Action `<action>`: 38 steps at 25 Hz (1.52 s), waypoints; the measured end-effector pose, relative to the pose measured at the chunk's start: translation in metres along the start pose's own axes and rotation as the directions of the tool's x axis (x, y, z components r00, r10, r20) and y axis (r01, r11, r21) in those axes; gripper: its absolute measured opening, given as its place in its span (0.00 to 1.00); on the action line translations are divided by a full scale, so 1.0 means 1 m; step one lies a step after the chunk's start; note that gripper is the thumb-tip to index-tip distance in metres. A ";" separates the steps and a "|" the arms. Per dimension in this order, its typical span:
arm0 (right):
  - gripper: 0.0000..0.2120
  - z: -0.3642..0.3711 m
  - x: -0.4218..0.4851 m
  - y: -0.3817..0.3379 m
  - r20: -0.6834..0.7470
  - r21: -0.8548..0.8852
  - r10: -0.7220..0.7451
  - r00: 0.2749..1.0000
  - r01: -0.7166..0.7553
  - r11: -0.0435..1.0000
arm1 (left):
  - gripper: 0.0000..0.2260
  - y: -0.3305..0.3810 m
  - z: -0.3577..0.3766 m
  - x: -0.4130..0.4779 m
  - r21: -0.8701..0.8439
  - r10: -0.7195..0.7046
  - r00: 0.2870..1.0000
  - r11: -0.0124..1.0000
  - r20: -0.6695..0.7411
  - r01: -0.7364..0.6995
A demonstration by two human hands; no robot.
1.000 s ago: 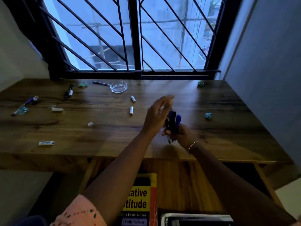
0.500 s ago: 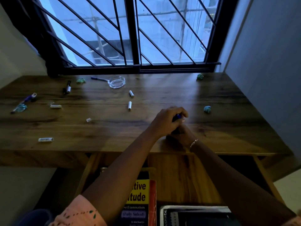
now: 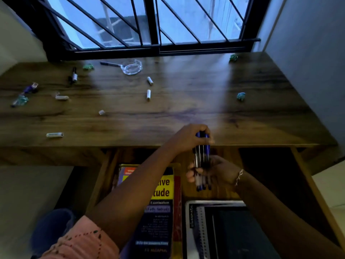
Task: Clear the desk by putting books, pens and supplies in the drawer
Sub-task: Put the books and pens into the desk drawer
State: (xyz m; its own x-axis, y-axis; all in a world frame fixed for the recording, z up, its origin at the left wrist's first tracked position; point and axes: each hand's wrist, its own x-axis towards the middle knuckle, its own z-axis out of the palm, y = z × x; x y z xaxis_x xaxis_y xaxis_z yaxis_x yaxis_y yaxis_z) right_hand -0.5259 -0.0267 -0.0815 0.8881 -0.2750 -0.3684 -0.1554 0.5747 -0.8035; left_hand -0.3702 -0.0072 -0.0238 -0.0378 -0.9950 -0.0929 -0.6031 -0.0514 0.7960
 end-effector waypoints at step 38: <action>0.05 -0.035 0.040 0.055 -0.643 -0.580 0.139 0.753 -0.597 0.554 | 0.28 -0.089 0.096 -0.037 0.758 -0.190 0.952 0.649 0.240 -0.062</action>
State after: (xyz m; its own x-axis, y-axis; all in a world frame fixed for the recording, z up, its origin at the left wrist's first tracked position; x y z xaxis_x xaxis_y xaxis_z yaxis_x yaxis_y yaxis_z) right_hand -0.5140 -0.0327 -0.1567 0.3689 -0.6228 -0.6900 -0.8673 0.0362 -0.4964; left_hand -0.3916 0.0426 -0.1490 -0.1126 -0.9168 -0.3832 -0.9933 0.0933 0.0687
